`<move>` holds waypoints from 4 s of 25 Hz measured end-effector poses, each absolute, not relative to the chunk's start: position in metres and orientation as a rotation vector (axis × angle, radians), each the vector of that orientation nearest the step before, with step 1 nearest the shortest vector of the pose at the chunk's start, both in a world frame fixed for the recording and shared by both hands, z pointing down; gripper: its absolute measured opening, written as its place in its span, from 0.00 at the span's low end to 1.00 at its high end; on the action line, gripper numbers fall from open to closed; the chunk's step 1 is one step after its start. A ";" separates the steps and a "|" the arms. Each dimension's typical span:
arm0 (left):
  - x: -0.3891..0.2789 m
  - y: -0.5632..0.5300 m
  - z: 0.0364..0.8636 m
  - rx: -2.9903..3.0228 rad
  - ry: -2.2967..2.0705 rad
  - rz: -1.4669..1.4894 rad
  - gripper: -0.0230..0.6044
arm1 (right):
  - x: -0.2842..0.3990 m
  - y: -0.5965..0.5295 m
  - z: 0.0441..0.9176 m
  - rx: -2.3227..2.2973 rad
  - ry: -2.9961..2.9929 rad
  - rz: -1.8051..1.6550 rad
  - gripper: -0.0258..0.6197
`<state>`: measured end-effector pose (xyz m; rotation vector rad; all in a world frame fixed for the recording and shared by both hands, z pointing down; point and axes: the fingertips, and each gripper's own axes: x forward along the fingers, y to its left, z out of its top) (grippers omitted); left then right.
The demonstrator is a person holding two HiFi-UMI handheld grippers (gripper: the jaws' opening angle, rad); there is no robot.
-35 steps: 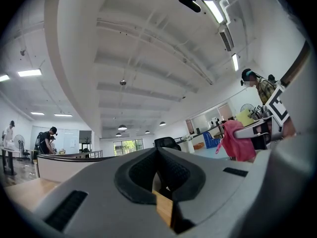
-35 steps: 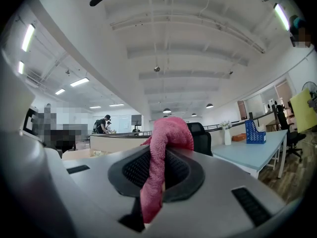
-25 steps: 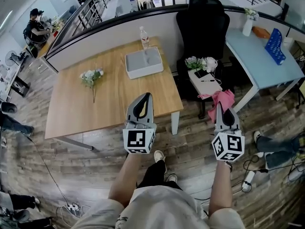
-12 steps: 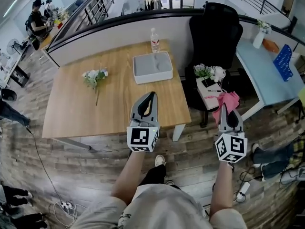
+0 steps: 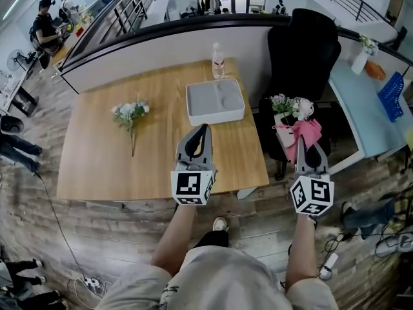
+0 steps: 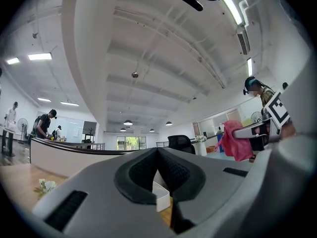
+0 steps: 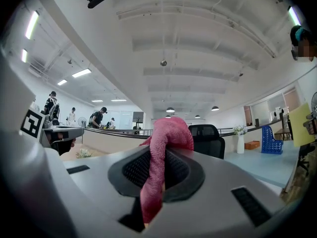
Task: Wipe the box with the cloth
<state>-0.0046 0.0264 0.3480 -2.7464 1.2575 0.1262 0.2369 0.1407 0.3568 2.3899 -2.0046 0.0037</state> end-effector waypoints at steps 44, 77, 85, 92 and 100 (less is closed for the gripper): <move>-0.032 -0.161 0.333 -2.658 1.437 0.104 0.06 | 0.212 -0.100 0.347 2.198 -2.285 -0.019 0.13; -0.037 -0.262 0.374 -2.543 1.668 -0.004 0.06 | 0.241 -0.216 0.403 2.068 -2.396 0.213 0.13; -0.059 -0.270 0.390 -2.527 1.706 0.028 0.06 | 0.206 -0.236 0.419 1.974 -2.399 0.234 0.13; -0.078 -0.271 0.397 -2.503 1.721 0.039 0.06 | 0.166 -0.256 0.431 1.857 -2.428 0.265 0.13; -0.110 -0.271 0.409 -2.478 1.816 0.061 0.06 | 0.113 -0.278 0.451 1.698 -2.447 0.339 0.13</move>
